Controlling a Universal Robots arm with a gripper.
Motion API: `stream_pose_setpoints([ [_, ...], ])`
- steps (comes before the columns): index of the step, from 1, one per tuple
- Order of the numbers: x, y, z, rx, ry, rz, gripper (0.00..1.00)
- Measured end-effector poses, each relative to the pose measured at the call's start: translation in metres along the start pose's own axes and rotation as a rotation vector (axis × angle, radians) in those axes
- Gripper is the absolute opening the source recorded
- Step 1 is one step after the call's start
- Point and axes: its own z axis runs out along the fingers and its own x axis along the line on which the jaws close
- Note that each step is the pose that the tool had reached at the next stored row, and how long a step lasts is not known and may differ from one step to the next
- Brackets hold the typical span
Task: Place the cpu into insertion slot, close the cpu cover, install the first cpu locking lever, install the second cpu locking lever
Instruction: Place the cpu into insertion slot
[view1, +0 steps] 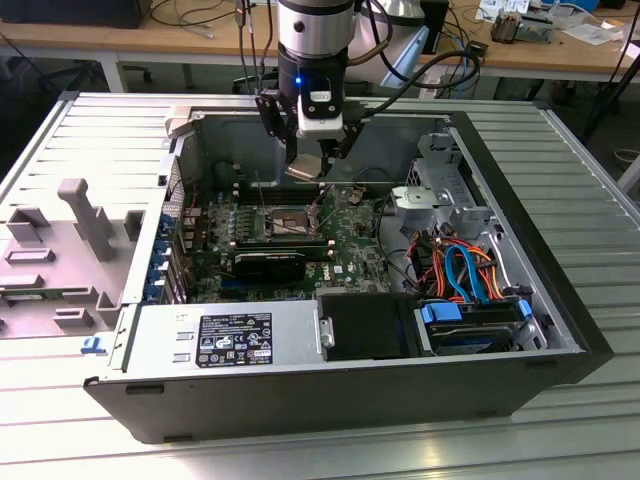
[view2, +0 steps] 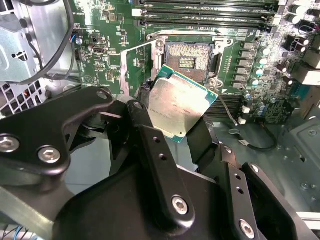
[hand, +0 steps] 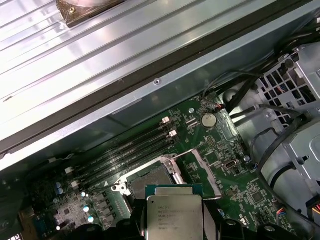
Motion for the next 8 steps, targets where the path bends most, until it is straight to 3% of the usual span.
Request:
stream_pose_setpoints([
  [8,0.0000,0.0000,0.0000,-0.0004,-0.0015,0.016,0.54],
])
